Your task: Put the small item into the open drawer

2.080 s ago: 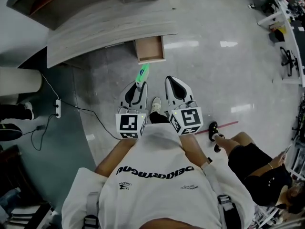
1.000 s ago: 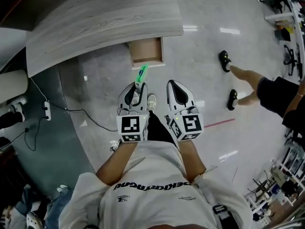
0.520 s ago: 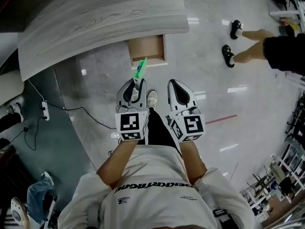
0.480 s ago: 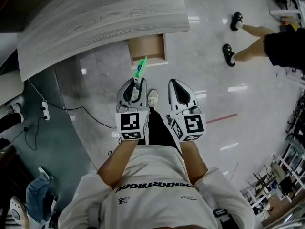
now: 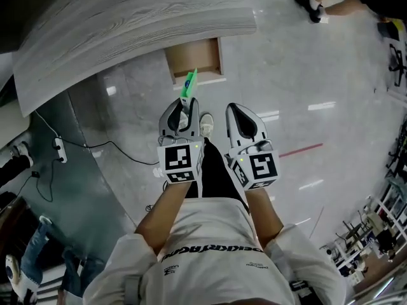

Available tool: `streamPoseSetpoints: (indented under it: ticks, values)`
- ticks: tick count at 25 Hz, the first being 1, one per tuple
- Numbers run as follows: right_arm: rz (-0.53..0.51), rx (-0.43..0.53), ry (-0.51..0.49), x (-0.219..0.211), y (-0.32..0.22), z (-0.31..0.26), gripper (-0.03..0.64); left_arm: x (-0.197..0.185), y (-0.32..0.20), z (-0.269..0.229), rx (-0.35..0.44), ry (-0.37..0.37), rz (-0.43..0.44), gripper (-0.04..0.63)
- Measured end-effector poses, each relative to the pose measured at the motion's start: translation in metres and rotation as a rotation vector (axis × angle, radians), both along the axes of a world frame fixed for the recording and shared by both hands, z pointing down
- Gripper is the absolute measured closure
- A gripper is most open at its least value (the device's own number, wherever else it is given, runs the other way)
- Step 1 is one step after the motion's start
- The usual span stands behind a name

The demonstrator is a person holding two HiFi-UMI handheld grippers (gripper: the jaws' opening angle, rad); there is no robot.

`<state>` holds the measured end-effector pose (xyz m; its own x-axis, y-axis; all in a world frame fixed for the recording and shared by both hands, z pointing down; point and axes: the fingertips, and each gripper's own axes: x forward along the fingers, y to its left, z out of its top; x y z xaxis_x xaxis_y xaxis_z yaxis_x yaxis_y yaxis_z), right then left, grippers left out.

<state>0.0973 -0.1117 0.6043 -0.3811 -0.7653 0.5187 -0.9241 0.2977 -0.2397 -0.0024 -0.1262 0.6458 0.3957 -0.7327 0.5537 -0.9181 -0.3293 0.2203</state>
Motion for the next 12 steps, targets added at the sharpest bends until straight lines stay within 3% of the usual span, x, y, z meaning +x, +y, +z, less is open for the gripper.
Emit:
streamPoseSetpoints:
  ticks: [12]
  values:
    - [0.013, -0.010, -0.017, 0.002, -0.003, 0.025, 0.584, 0.001, -0.026, 0.030, -0.010, 0.005, -0.052, 0.492]
